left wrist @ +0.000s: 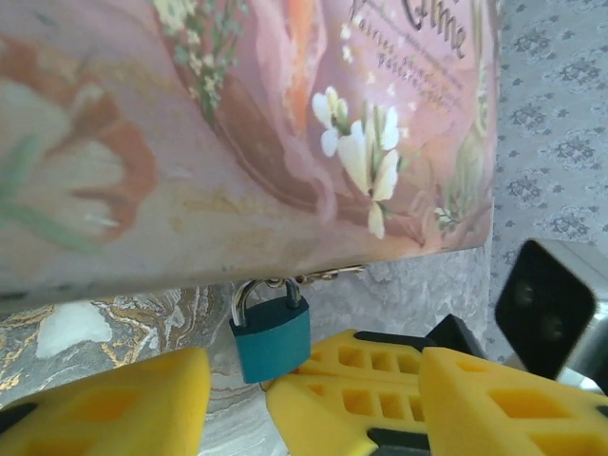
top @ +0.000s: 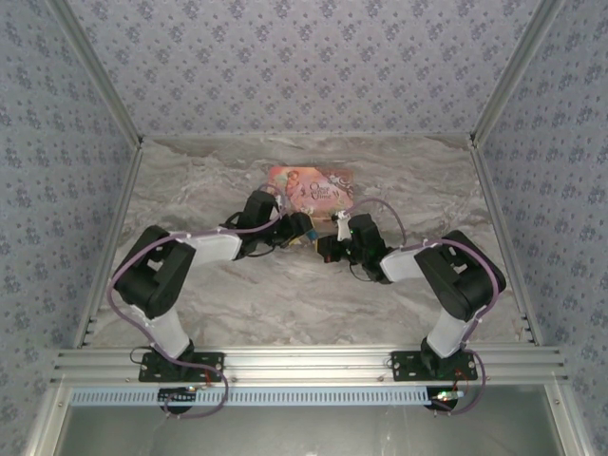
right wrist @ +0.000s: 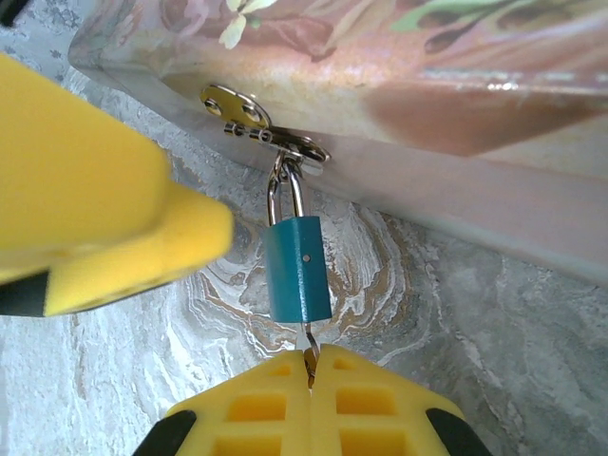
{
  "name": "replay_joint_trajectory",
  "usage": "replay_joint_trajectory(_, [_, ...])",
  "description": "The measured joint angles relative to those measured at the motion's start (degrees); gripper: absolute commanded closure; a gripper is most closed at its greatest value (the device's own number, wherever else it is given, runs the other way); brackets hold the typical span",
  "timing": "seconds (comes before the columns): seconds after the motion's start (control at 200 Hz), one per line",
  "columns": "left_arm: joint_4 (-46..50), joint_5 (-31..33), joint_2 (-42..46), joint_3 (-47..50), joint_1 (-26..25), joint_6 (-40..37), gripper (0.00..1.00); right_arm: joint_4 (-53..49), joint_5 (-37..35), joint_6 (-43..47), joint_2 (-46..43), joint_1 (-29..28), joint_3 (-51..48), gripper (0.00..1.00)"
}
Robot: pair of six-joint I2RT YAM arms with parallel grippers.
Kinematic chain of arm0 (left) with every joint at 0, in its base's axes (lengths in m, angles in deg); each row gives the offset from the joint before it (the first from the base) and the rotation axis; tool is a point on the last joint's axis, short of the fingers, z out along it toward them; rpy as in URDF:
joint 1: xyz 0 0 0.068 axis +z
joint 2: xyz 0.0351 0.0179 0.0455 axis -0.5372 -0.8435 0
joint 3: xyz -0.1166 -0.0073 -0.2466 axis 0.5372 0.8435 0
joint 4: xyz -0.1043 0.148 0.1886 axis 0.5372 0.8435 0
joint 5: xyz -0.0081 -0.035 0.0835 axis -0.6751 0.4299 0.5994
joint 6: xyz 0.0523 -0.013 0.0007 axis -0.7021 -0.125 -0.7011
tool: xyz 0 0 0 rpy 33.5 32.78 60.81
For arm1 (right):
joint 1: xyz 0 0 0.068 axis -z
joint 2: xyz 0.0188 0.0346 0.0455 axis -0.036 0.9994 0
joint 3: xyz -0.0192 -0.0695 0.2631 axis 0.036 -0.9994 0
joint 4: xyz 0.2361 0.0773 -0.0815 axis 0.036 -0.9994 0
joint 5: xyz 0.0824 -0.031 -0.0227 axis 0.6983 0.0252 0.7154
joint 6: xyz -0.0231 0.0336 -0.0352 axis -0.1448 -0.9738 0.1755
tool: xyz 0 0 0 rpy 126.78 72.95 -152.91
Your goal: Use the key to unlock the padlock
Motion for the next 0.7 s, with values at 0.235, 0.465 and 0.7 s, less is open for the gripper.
replay_joint_trajectory(0.235, [-4.52,-1.44,0.15,3.54,0.96,2.8,0.41,-0.02,0.0,-6.71,-0.37,-0.5,0.0,1.0])
replay_joint_trajectory(0.465, [-8.81,-2.84,-1.01,3.76,0.96,5.38,0.49,-0.11,0.24,-12.2,-0.85,-0.61,0.0,1.0])
replay_joint_trajectory(0.7, [-11.58,-2.99,-3.02,3.76,0.66,7.63,0.54,-1.16,1.11,-16.59,-1.42,-0.61,0.35,1.0])
